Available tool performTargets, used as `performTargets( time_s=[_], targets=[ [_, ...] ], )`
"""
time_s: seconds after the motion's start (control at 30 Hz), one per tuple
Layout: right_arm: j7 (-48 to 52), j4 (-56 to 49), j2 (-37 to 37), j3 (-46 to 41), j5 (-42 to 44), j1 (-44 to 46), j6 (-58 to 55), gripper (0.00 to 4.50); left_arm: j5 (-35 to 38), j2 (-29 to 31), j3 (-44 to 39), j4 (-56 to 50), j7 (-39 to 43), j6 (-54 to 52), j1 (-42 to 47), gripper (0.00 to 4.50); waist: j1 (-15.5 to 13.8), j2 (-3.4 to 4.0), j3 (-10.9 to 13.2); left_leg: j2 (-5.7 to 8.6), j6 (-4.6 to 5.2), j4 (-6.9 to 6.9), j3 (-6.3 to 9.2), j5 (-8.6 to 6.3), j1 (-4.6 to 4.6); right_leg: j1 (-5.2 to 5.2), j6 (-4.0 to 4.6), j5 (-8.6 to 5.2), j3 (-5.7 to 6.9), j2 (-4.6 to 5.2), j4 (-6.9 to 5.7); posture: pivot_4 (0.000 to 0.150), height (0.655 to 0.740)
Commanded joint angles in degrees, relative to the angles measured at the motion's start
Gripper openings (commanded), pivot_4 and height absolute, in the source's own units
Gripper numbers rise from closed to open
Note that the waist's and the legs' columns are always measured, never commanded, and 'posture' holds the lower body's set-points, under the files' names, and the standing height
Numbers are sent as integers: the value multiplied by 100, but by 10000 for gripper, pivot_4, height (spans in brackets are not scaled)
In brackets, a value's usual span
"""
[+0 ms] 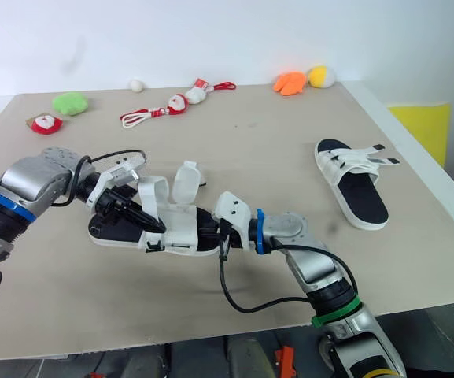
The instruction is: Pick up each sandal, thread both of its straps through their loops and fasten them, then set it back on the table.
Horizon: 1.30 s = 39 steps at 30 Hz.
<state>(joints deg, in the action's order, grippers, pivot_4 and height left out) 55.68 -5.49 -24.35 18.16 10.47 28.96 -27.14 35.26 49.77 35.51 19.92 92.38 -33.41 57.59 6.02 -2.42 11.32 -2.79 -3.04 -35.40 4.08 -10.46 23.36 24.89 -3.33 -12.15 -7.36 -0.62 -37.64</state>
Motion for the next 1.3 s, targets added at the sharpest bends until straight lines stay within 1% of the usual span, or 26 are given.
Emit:
performTargets(
  time_s=[0.03,0.33,0.5,0.6,0.67,0.83,1.03,1.07,1.1,1.13,1.17,1.2,1.23,1.3],
  targets=[
    [-5,-43,11,131,-13,-80,-80,0,-141,6,-91,-40,12,160,-145,508,0,0,0,0,0,0,0,0,0,0,0,0,0,0,-1,1500,7400],
    [-8,-57,11,114,1,-84,-109,0,-117,115,-323,-513,12,29,-422,508,0,0,0,0,3,0,0,-2,0,4,-2,0,0,-1,-14,1500,7400],
    [-2,-11,27,108,10,-50,-110,0,38,186,-539,-966,12,-145,-632,508,-1,0,0,0,5,0,0,-3,0,5,3,-3,1,-1,-21,1500,7400],
    [5,-13,31,116,20,-34,-117,0,-97,227,-585,-1133,12,-95,-766,508,-1,0,0,0,6,0,0,-3,0,5,3,-4,1,-1,-22,1500,7400],
    [17,1,27,113,25,-22,-115,0,-261,91,-783,-1140,0,-72,-831,508,-1,0,0,0,6,0,0,-4,-1,7,4,-4,1,-1,-26,1500,7400],
    [28,28,35,111,34,10,-117,0,-328,149,-851,-1344,12,-153,-969,508,-3,0,0,0,6,-8,1,-3,-1,10,19,-13,2,-2,-36,1500,7400],
    [59,42,28,120,37,21,-112,0,-713,113,-1004,-1393,-69,-71,-1203,508,-2,0,0,0,6,-9,1,-4,-3,9,17,-12,2,-2,-39,1500,7400],
    [64,43,27,124,36,22,-110,0,-740,88,-1059,-1404,-94,-107,-1217,6196,-2,0,0,0,6,-9,1,-4,-4,10,17,-12,2,-2,-39,1500,7400],
    [67,43,28,128,36,21,-110,0,-757,59,-1119,-1418,-128,-135,-1228,8701,-2,0,0,0,6,-9,1,-3,-4,9,18,-12,2,-2,-40,1500,7400],
    [71,44,28,131,35,21,-107,0,-767,42,-1167,-1441,-146,-163,-1237,12688,-5,-1,0,0,6,-9,1,-3,-4,9,19,-13,2,-2,-40,1500,7400],
    [75,44,29,135,35,21,-106,0,-773,40,-1212,-1477,-147,-184,-1253,16930,-5,-1,0,0,6,-11,1,-3,-4,9,19,-13,2,-2,-41,1500,7400],
    [78,46,32,138,35,23,-106,0,-756,37,-1281,-1523,-170,-216,-1277,23089,-5,-1,0,0,6,-14,1,-3,-4,7,18,-12,2,-2,-41,1500,7400],
    [77,39,37,144,34,19,-109,0,-716,50,-1359,-1587,-191,-276,-1312,26092,-5,0,0,0,6,-15,1,-3,-4,7,18,-12,1,-2,-41,1500,7400],
    [73,26,44,153,36,15,-116,0,-616,86,-1552,-1739,-258,-417,-1404,35207,-6,-1,0,0,6,-21,1,-3,-4,6,16,-10,1,-2,-41,1500,7400]
  ],
)
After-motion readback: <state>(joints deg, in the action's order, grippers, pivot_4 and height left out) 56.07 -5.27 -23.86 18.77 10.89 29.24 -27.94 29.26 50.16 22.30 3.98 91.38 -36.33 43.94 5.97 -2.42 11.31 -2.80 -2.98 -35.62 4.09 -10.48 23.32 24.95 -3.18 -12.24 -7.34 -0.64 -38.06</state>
